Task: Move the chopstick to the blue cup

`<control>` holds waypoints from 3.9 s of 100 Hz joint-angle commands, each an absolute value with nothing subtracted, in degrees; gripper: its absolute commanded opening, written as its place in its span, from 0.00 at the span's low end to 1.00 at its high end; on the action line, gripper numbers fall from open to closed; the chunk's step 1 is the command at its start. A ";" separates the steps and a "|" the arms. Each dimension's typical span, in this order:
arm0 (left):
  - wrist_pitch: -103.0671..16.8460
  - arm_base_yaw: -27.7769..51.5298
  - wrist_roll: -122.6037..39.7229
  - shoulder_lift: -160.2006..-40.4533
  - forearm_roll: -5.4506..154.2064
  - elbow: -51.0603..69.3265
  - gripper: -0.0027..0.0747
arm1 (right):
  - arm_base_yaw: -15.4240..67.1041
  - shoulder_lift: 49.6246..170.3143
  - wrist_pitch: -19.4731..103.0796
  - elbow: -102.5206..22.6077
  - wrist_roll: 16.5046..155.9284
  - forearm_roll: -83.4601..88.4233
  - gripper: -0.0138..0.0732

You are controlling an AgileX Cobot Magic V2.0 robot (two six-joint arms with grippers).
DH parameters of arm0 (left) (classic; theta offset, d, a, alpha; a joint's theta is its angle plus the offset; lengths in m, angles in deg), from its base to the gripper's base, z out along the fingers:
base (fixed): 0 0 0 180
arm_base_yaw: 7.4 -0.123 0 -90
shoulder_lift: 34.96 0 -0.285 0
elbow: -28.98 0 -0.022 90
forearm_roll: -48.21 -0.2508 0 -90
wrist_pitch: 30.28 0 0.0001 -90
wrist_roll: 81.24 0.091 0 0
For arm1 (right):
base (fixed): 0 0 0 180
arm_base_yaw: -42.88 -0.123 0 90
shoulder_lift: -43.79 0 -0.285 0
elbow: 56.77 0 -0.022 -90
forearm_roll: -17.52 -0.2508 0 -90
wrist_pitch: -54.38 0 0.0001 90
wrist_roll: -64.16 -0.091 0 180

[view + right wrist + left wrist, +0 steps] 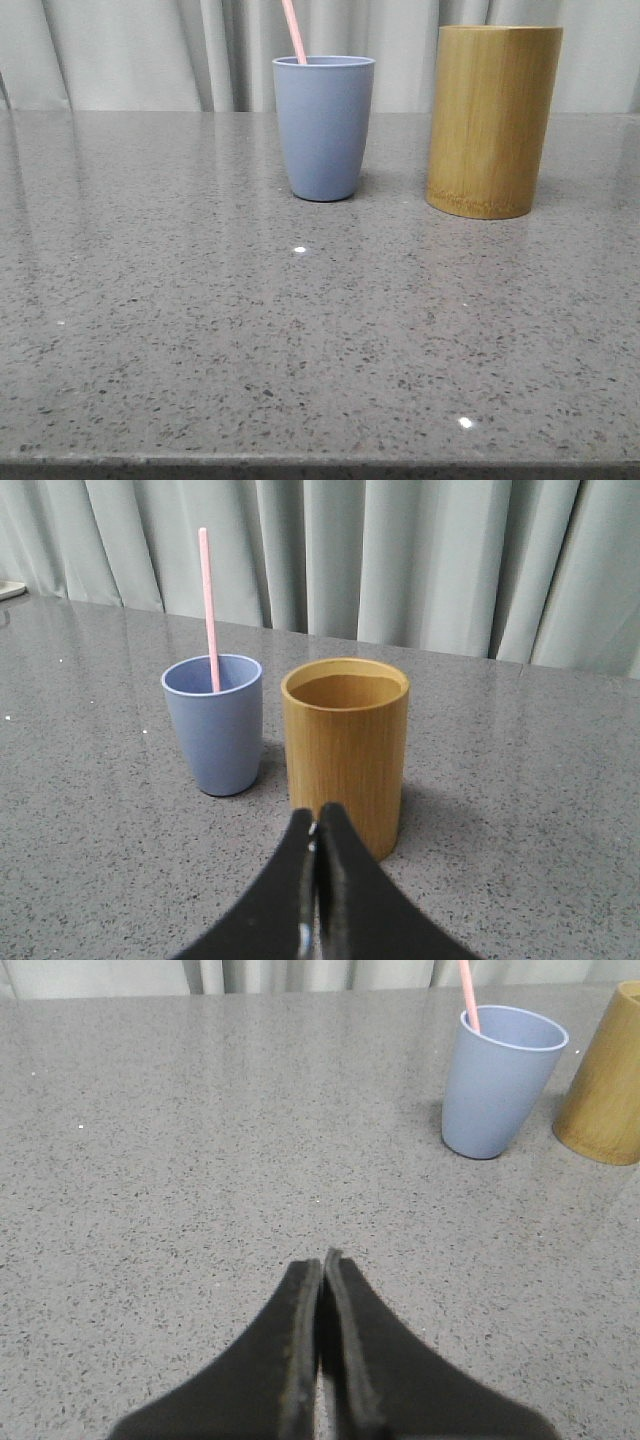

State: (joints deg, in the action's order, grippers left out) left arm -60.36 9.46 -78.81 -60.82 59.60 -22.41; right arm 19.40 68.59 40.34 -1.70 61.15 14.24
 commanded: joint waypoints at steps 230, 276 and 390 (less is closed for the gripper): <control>-35.23 -7.31 -81.24 -40.48 49.09 -48.92 0.01 | 19.77 67.52 46.19 -1.54 61.20 14.81 0.08; -35.05 -7.31 -81.24 -40.48 51.28 -48.92 0.01 | 19.77 67.51 46.18 -1.54 61.20 14.81 0.08; -35.05 -7.31 -81.24 -40.48 51.28 -48.92 0.01 | 22.88 67.40 49.56 2.03 61.20 14.81 0.08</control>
